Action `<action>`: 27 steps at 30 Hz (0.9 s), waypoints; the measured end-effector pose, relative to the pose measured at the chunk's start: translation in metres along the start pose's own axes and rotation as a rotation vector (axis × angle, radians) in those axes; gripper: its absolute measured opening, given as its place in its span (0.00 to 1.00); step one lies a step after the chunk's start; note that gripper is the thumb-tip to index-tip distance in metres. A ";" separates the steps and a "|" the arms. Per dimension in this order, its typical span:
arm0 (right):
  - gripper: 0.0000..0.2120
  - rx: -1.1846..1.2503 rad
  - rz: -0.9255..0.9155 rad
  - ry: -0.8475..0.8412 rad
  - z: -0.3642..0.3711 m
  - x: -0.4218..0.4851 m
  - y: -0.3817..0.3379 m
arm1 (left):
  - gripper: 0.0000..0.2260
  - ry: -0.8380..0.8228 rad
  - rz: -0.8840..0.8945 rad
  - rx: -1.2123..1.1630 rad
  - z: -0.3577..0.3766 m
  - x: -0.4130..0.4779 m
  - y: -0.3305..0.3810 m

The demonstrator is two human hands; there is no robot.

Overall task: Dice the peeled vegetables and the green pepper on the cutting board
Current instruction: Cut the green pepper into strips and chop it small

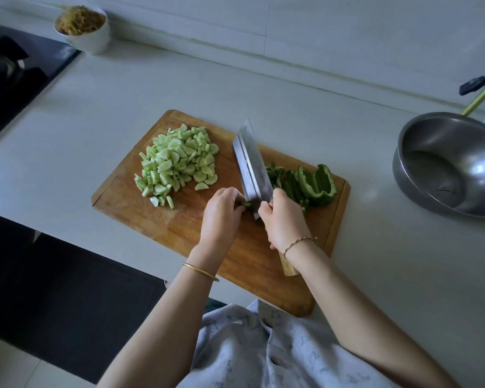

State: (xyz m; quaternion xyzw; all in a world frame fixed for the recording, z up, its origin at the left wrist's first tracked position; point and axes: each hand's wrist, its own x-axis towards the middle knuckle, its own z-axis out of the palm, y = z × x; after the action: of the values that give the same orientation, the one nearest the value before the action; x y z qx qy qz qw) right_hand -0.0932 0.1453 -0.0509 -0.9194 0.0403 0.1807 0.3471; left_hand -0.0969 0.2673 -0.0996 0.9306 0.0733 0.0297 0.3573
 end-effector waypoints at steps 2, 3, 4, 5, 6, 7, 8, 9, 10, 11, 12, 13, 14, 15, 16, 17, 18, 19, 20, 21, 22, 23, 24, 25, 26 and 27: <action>0.06 0.068 0.017 0.014 -0.002 0.004 -0.001 | 0.04 -0.001 -0.001 -0.003 0.000 -0.001 0.000; 0.06 0.101 0.016 0.026 -0.003 0.005 -0.002 | 0.04 0.001 0.001 -0.004 -0.001 -0.002 -0.001; 0.07 0.129 0.009 0.037 -0.004 0.004 -0.002 | 0.04 0.003 0.002 -0.005 -0.001 -0.002 -0.001; 0.08 0.150 -0.002 0.047 -0.006 0.003 -0.001 | 0.04 0.007 0.002 -0.007 -0.001 -0.002 -0.001; 0.08 0.165 -0.015 0.053 -0.007 0.001 -0.001 | 0.04 0.011 0.001 -0.009 -0.001 -0.001 -0.002; 0.08 0.171 -0.026 0.054 -0.010 -0.001 -0.001 | 0.04 0.014 -0.001 -0.011 -0.001 -0.001 -0.002; 0.08 0.173 -0.034 0.052 -0.011 -0.003 0.001 | 0.04 0.016 -0.002 -0.011 0.000 -0.001 -0.002; 0.08 0.171 -0.039 0.047 -0.012 -0.005 0.002 | 0.04 0.020 -0.004 -0.011 0.001 -0.001 -0.002; 0.08 0.164 -0.043 0.039 -0.012 -0.006 0.003 | 0.04 0.023 -0.009 -0.012 0.001 -0.001 -0.003; 0.08 0.154 -0.047 0.030 -0.011 -0.007 0.004 | 0.04 0.026 -0.016 -0.016 0.001 -0.001 -0.002; 0.07 0.147 -0.048 0.020 -0.009 -0.009 0.005 | 0.04 0.028 -0.024 -0.019 0.001 0.000 -0.002; 0.07 0.142 -0.044 0.011 -0.008 -0.009 0.006 | 0.04 0.028 -0.031 -0.020 0.001 -0.001 -0.002; 0.06 0.138 -0.040 0.007 -0.006 -0.010 0.006 | 0.04 0.026 -0.035 -0.020 0.001 0.000 -0.002; 0.06 0.134 -0.037 0.007 -0.006 -0.010 0.006 | 0.04 0.026 -0.034 -0.019 0.001 0.000 -0.001; 0.07 0.128 -0.037 0.011 -0.006 -0.010 0.005 | 0.04 0.029 -0.031 -0.020 0.001 0.000 -0.001; 0.07 0.114 -0.038 0.016 -0.005 -0.008 0.004 | 0.04 0.034 -0.029 -0.020 0.001 0.000 -0.001; 0.07 0.092 -0.040 0.019 -0.004 -0.007 0.002 | 0.04 0.036 -0.030 -0.021 0.002 0.000 -0.001; 0.07 0.064 -0.041 0.018 -0.002 -0.006 0.001 | 0.04 0.037 -0.030 -0.022 0.002 0.000 -0.001; 0.07 0.038 -0.038 0.015 0.000 -0.005 0.000 | 0.04 0.037 -0.030 -0.023 0.002 0.000 -0.001; 0.07 0.019 -0.033 0.012 0.003 -0.005 0.000 | 0.03 0.038 -0.030 -0.025 0.003 0.000 0.000; 0.07 0.013 -0.025 0.013 0.005 -0.004 0.000 | 0.03 0.041 -0.030 -0.028 0.004 0.000 0.000; 0.07 0.019 -0.013 0.014 0.006 -0.003 0.000 | 0.03 0.045 -0.030 -0.030 0.004 0.000 0.000; 0.07 0.029 0.000 0.011 0.006 -0.002 0.000 | 0.03 0.047 -0.029 -0.025 0.004 0.000 0.000; 0.07 0.042 0.011 0.002 0.005 0.001 0.000 | 0.04 0.045 -0.027 -0.016 0.005 0.000 0.000; 0.06 0.065 0.021 -0.012 0.003 0.005 -0.001 | 0.04 0.040 -0.024 -0.007 0.005 0.000 0.000; 0.05 0.106 0.028 -0.028 -0.001 0.008 -0.001 | 0.05 0.036 -0.021 0.002 0.005 0.000 0.001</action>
State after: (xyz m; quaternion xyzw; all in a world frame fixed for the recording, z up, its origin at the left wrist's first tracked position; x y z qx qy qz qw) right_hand -0.0850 0.1463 -0.0528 -0.8964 0.0580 0.1960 0.3933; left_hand -0.0960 0.2635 -0.1030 0.9294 0.0895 0.0428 0.3554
